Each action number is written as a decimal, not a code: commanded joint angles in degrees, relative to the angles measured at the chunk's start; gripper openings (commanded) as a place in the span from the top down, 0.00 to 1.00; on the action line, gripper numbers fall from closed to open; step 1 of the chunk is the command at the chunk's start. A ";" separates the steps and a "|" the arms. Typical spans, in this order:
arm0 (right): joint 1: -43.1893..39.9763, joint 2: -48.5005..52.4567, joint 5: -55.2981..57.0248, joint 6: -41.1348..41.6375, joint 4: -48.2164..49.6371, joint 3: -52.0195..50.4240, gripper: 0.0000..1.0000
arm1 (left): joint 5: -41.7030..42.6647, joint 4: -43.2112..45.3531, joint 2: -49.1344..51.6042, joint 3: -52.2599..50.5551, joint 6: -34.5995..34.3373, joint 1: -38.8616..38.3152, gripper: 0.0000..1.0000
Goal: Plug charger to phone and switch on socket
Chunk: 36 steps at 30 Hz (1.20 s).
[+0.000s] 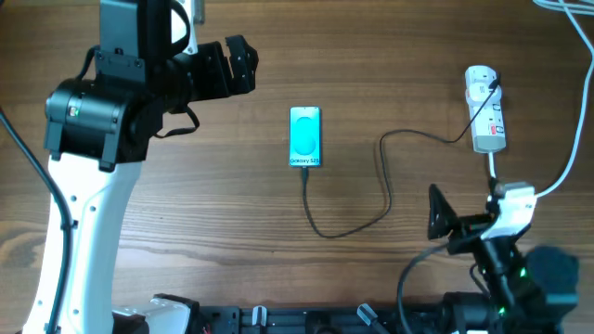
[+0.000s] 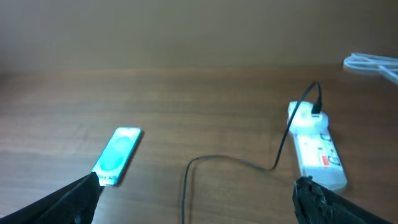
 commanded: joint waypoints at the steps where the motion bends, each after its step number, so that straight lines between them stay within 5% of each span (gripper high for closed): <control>1: 0.68 -5.31 -0.96 -2.27 4.52 -4.92 0.00 | -0.33 0.17 -0.87 -0.20 -0.74 -0.04 0.00; 16: 2.78 -11.87 -0.96 -2.25 30.18 -25.44 0.00 | -0.33 0.17 -0.87 -0.22 -0.74 -0.04 0.00; 28: 7.02 -11.87 1.22 -9.60 37.46 -33.07 0.00 | -0.33 0.17 -0.87 -0.20 -0.74 -0.04 0.00; 36: 6.93 -11.87 9.90 -5.49 36.59 -33.05 0.00 | -0.33 0.17 -0.87 -0.22 -0.74 -0.04 0.00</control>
